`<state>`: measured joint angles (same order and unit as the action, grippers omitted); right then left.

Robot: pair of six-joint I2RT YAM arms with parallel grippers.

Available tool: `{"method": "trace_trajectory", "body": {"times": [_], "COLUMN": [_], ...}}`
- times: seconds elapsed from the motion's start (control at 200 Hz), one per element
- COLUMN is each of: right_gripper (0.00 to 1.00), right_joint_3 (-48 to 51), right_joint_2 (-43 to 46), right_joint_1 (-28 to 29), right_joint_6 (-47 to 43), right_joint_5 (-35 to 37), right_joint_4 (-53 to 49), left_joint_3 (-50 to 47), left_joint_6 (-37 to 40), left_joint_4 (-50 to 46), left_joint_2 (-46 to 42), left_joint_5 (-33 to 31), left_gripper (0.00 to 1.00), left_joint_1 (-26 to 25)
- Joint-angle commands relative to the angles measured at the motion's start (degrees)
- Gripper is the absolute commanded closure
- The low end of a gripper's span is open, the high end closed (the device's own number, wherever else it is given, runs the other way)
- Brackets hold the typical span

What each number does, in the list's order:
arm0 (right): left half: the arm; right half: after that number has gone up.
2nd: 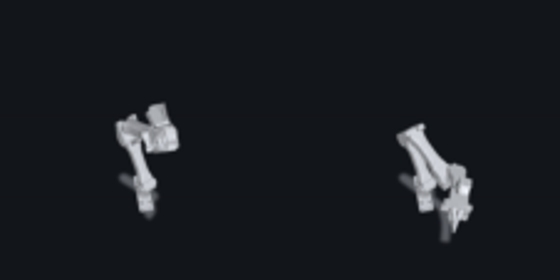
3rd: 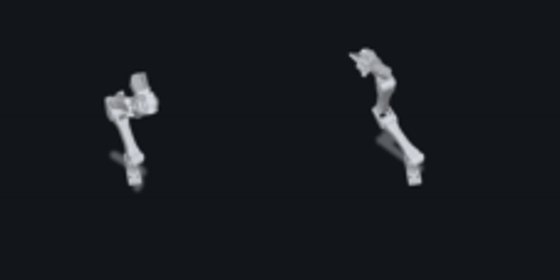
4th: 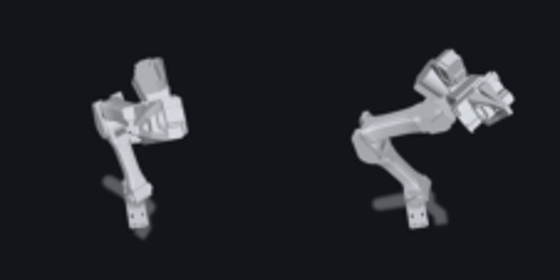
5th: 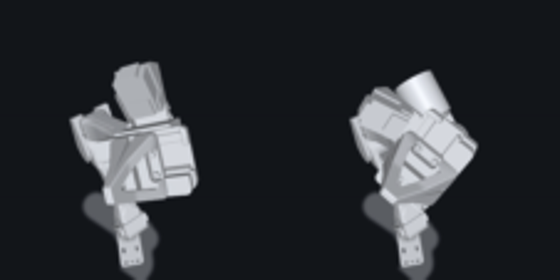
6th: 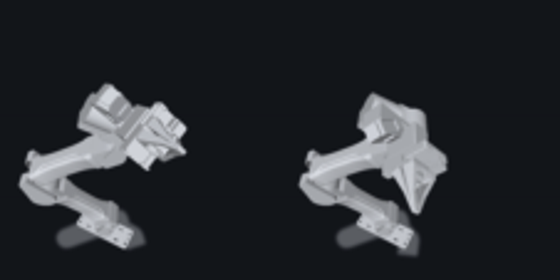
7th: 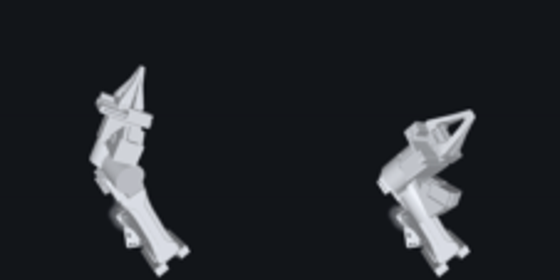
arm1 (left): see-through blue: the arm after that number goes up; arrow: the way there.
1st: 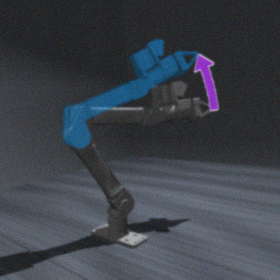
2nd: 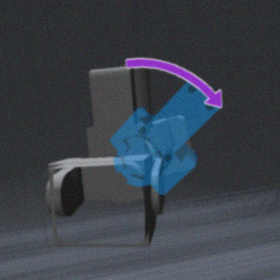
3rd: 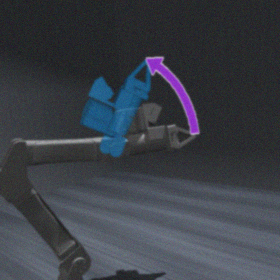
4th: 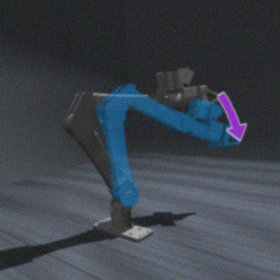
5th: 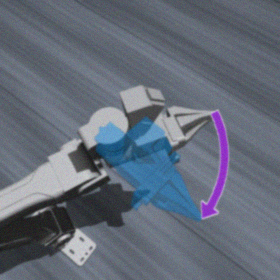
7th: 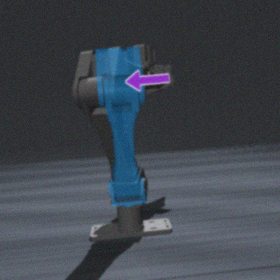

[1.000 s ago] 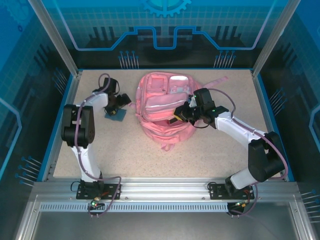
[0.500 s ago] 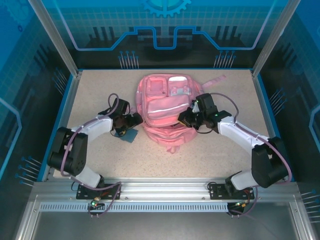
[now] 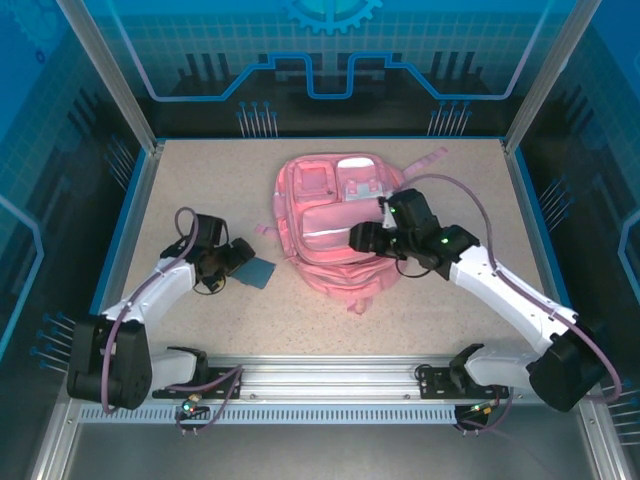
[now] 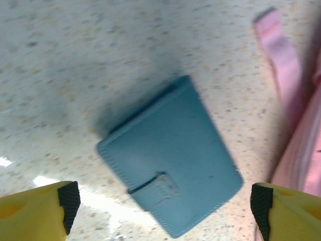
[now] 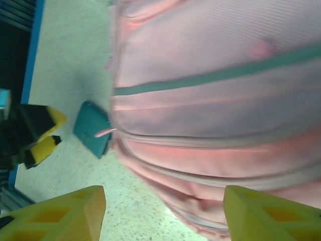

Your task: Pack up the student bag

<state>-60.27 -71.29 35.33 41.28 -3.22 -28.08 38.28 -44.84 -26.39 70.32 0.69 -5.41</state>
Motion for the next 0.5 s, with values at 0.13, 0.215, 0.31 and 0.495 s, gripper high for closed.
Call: {"method": "trace_trajectory", "body": {"times": [0.13, 0.215, 0.31, 0.495], "right_gripper": [0.4, 0.43, 0.46, 0.47], "right_joint_3": [-15.63, -23.8, -32.33, -46.9], "right_joint_2": [-18.04, -27.66, -37.5, -52.36], "right_joint_1": [13.09, 15.79, 16.85, 17.81], "right_joint_6": [-11.9, -14.3, -15.42, -16.91], "right_joint_5": [-2.54, -4.55, -6.77, -5.0], "right_joint_4": [1.29, -0.23, -2.2, -7.17], "left_joint_3": [-5.67, -6.61, -7.25, -8.04], "left_joint_6": [-5.41, -5.98, -6.49, -7.3], "left_joint_4": [1.58, 3.08, 4.89, 7.8], "left_joint_2": [-5.51, -5.17, -4.51, -2.33], "left_joint_5": [1.42, 2.91, 4.14, 5.76], "left_gripper": [0.24, 0.32, 0.4, 0.51], "left_joint_1": [2.66, 2.95, 3.17, 3.5]}}
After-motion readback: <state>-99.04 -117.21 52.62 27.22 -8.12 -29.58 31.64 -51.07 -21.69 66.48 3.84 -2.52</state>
